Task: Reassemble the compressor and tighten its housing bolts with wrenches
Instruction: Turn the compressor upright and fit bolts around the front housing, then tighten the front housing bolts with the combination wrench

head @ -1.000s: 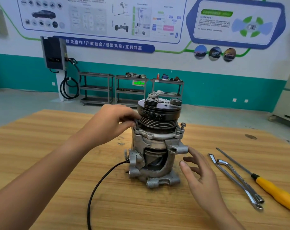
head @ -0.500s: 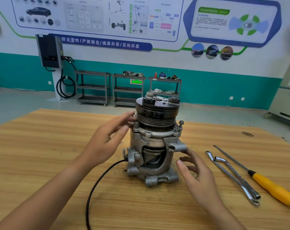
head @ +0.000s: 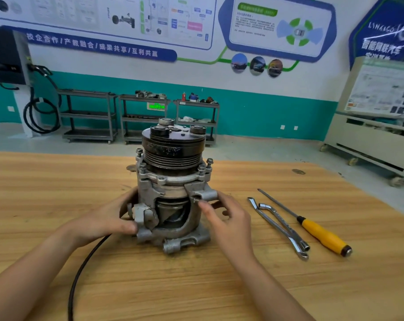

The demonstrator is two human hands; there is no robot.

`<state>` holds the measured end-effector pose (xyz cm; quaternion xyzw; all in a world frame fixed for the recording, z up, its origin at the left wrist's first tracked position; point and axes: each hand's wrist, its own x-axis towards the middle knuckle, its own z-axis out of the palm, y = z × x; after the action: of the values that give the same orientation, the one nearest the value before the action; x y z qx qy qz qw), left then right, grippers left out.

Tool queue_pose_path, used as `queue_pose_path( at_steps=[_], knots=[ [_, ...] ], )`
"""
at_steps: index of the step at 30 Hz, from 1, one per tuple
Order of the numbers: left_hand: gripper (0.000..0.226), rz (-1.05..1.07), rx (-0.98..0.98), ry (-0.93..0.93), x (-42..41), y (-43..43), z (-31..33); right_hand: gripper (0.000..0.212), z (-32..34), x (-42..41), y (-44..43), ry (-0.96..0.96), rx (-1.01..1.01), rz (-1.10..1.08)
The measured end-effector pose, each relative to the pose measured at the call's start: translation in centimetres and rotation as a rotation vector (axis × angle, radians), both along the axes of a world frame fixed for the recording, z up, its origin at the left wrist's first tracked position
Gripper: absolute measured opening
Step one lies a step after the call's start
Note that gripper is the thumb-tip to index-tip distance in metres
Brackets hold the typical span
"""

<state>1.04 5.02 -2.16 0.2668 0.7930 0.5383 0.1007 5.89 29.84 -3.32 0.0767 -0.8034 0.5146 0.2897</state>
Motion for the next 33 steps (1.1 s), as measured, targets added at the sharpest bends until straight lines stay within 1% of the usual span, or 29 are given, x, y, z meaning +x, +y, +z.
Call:
queue_pose_path(
  at_steps=[2,4,5,8,11,13,15,16,17,18,19,20,22,24,26,28,31,33],
  knots=[
    [0.111,0.021,-0.002,0.023,0.0,0.1,-0.2,0.042,0.1,-0.2,0.4,0.03,0.029,0.007],
    [0.106,0.098,-0.019,0.069,0.2,0.7,-0.4,0.047,0.2,-0.4,0.7,0.006,0.071,0.011],
    [0.105,0.13,-0.023,0.089,0.3,1.0,-0.4,0.046,0.3,-0.6,0.9,-0.011,0.076,0.009],
    [0.101,0.161,0.051,0.108,1.0,2.2,-0.4,0.03,0.6,-1.2,1.4,-0.043,0.045,0.016],
    [0.091,0.204,0.093,0.131,1.6,3.2,-0.2,0.035,1.0,-1.3,2.5,-0.122,0.086,0.063],
    [0.091,0.212,0.091,0.153,1.6,3.3,-0.2,0.036,1.1,-1.1,4.3,-0.14,0.174,-0.047],
    [0.102,0.209,0.072,0.148,1.7,3.2,-0.4,0.031,1.4,-0.8,7.1,-0.137,0.244,-0.294],
    [0.11,0.214,0.054,0.145,1.7,3.1,-0.5,0.028,1.6,-0.8,8.5,-0.187,0.312,-0.417],
    [0.115,0.223,0.036,0.149,1.6,3.0,-0.7,0.028,1.8,-0.9,9.7,-0.301,0.43,-0.508],
    [0.116,0.233,0.023,0.162,1.6,2.9,-0.9,0.027,1.9,-1.1,10.5,-0.454,0.577,-0.549],
    [0.117,0.242,0.011,0.174,1.6,2.9,-1.0,0.026,1.7,-1.4,10.9,-0.598,0.717,-0.545],
    [0.121,0.254,-0.002,0.183,1.6,2.8,-1.1,0.024,1.5,-1.7,10.9,-0.699,0.827,-0.523],
    [0.134,0.275,-0.047,0.205,1.8,2.6,-1.3,0.02,0.9,-2.4,10.9,-0.77,0.95,-0.503],
    [0.14,0.277,-0.079,0.227,1.9,2.4,-1.4,0.019,0.6,-3.1,11.0,-0.766,0.975,-0.499],
    [0.137,0.271,-0.075,0.224,1.9,2.3,-1.6,0.016,0.5,-3.2,10.9,-0.722,0.915,-0.462],
    [0.125,0.277,-0.077,0.229,1.9,2.4,-1.8,0.016,0.8,-2.5,10.4,-0.59,0.78,-0.409],
    [0.105,0.282,-0.069,0.246,1.7,2.4,-2.0,0.018,1.9,-0.5,9.4,-0.311,0.568,-0.332],
    [0.097,0.285,-0.071,0.25,1.7,2.3,-2.2,0.016,3.0,0.6,8.7,-0.185,0.485,-0.296]
  ],
)
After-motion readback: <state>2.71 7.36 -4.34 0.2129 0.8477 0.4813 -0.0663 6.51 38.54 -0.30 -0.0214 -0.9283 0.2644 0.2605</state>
